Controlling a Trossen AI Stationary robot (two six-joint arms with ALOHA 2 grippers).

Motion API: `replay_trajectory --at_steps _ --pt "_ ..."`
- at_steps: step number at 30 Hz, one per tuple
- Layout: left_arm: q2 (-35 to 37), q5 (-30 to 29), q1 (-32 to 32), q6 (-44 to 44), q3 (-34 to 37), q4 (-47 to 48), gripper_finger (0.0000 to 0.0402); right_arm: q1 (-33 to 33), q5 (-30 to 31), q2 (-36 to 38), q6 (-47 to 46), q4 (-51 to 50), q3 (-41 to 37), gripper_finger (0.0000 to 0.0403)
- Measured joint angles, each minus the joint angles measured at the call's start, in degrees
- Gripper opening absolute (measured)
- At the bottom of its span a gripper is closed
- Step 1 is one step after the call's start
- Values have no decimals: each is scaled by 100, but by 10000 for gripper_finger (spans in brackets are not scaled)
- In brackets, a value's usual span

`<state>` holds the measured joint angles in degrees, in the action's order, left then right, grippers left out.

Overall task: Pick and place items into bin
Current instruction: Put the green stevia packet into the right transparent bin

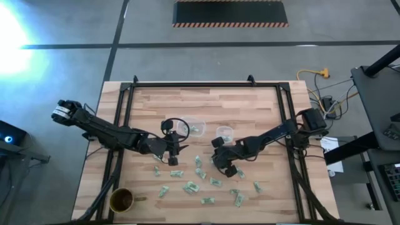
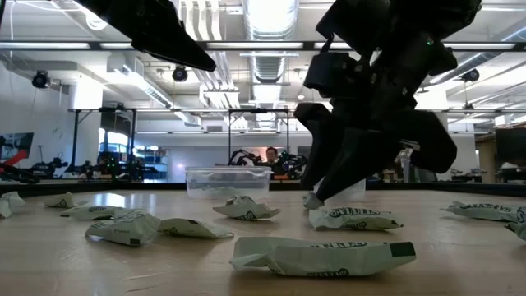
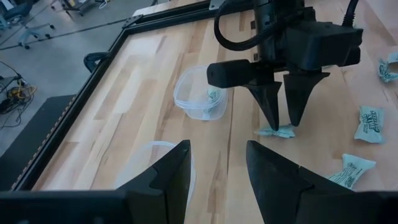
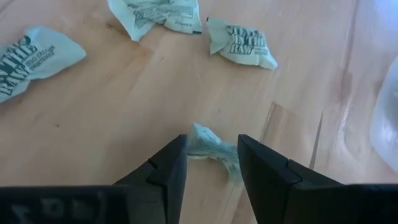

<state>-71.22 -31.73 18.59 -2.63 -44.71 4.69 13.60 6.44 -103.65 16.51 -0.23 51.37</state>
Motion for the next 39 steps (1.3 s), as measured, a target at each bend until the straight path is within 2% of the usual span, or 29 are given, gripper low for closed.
replay_trajectory --at_steps 12,28,39 --pt "0 0 0 0 0 -17 138 -3 1 8 2 0 0 126" --pt "0 0 0 -4 0 -39 138 -94 -70 5 -579 -191 0 115" --pt "0 -2 8 -7 0 -78 138 -91 -90 5 -750 -300 0 91"
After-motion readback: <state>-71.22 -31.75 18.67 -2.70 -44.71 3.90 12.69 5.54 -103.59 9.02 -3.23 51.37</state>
